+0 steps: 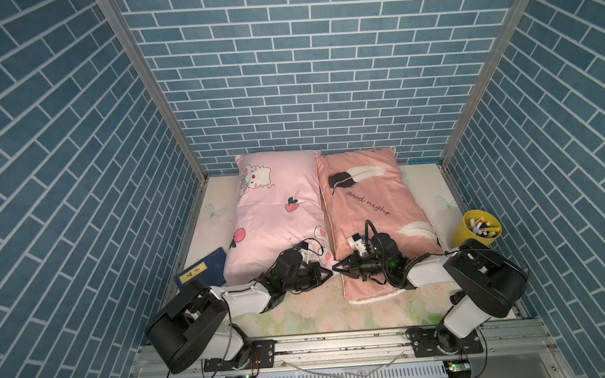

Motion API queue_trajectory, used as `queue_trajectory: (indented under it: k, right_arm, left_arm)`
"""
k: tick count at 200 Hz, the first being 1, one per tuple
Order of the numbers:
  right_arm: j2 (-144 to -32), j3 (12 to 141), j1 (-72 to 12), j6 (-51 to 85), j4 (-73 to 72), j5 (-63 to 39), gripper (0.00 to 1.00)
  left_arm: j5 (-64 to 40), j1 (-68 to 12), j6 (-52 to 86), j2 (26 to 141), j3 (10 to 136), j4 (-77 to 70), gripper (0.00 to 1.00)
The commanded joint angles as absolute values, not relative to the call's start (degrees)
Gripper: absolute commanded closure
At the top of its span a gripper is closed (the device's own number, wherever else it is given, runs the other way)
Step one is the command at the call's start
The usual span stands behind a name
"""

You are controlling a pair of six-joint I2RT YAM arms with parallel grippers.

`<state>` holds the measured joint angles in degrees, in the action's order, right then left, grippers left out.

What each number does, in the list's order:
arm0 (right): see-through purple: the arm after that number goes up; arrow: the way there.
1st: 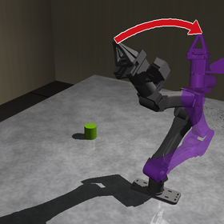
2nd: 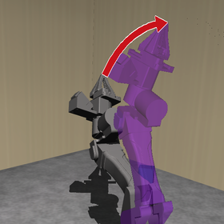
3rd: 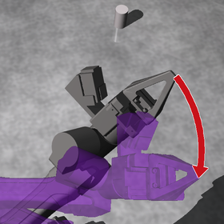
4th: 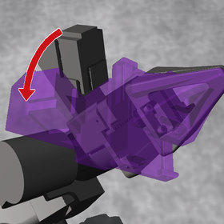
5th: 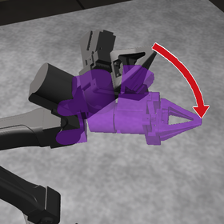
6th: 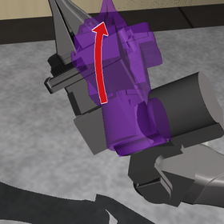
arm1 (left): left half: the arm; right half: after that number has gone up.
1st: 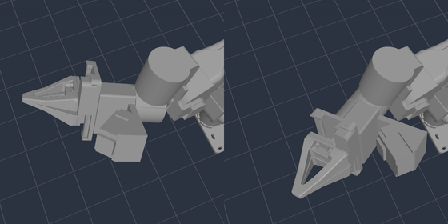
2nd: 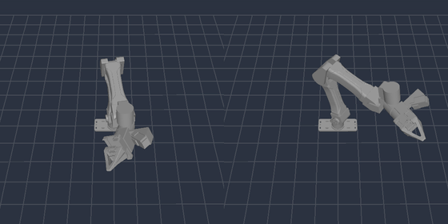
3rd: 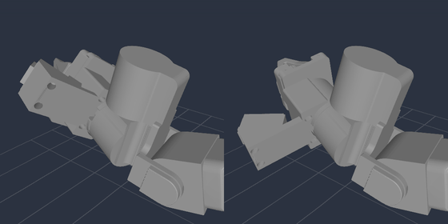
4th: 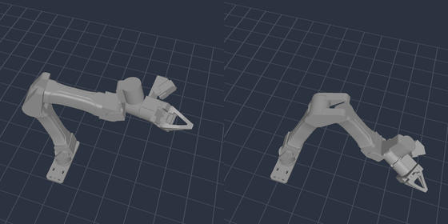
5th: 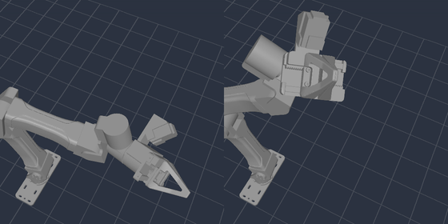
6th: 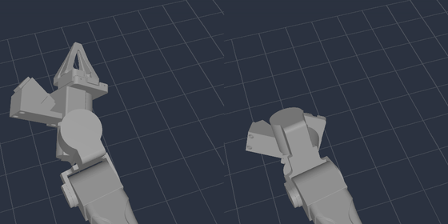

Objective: Zip up pillowcases
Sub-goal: Zip the zipper on the pillowcase.

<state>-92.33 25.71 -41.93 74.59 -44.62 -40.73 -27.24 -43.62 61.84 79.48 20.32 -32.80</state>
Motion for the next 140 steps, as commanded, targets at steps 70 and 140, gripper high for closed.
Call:
queue_trajectory:
  k: [70, 140]
  right_arm:
    - [-84.5, 28.0, -41.6, 67.3, -29.4, -38.1, 1.00]
    - [-78.2, 34.2, -41.3, 56.3, -11.0, -32.9, 1.00]
  left_arm:
    - [-25.0, -44.2, 58.3, 74.4, 22.7, -16.3, 1.00]
    - [-22.5, -43.3, 54.2, 66.3, 25.9, 3.6, 1.00]
